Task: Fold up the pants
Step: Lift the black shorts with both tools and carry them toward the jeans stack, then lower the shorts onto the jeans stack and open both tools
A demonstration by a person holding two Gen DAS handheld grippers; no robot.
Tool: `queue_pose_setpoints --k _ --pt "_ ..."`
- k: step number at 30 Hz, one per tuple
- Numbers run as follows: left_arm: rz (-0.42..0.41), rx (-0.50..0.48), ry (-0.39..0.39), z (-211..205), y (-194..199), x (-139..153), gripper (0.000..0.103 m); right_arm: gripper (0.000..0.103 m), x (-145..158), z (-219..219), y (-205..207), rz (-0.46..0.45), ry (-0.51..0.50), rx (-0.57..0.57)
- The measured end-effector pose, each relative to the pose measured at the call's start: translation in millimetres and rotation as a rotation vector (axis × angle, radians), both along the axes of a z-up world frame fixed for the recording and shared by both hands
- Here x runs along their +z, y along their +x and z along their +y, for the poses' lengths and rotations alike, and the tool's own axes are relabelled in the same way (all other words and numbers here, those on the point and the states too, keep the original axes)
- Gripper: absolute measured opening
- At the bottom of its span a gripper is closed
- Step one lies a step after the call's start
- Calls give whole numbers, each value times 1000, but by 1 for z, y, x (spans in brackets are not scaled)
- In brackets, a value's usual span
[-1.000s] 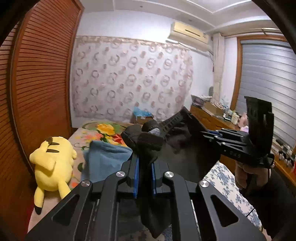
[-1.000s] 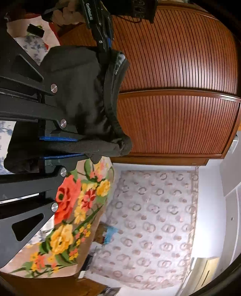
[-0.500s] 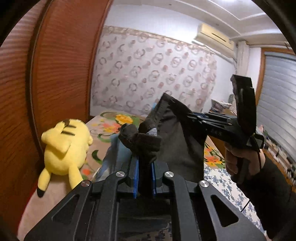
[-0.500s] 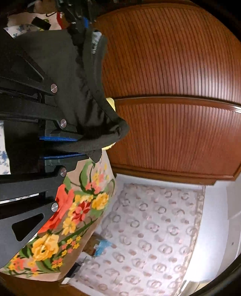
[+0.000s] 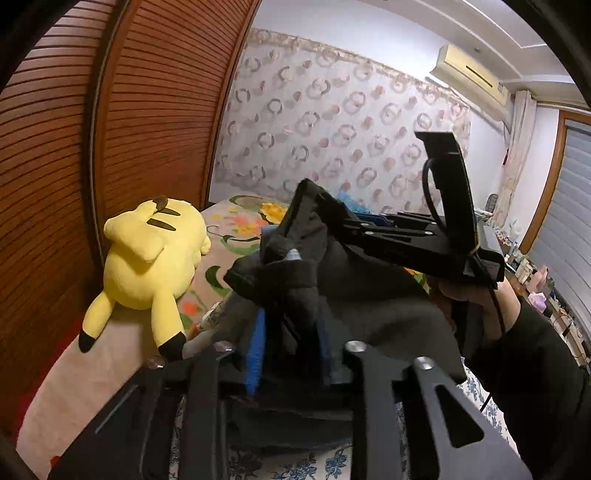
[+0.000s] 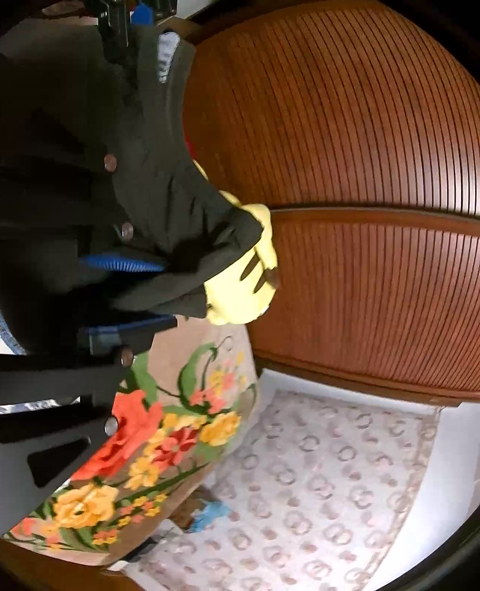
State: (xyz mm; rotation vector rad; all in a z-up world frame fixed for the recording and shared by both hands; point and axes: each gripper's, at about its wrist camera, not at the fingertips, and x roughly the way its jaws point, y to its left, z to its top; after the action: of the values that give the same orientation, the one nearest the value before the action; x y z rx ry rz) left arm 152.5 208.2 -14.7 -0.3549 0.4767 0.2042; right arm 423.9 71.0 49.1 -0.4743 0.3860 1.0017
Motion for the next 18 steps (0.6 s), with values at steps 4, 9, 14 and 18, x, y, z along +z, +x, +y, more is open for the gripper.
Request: queue_pose_setpoints --k 4,9,14,18 --pt "-24 -1 33 1 -5 13 45 38 18 -13 8 13 59 -32" --pt "-75 -18 83 -2 -8 37 47 40 43 -35 1 -19 147 -57" --pt "-7 -96 99 -15 13 32 47 40 39 -48 -1 82 181 25" --pt "72 -140 92 -27 24 10 47 40 18 -53 13 121 144 28"
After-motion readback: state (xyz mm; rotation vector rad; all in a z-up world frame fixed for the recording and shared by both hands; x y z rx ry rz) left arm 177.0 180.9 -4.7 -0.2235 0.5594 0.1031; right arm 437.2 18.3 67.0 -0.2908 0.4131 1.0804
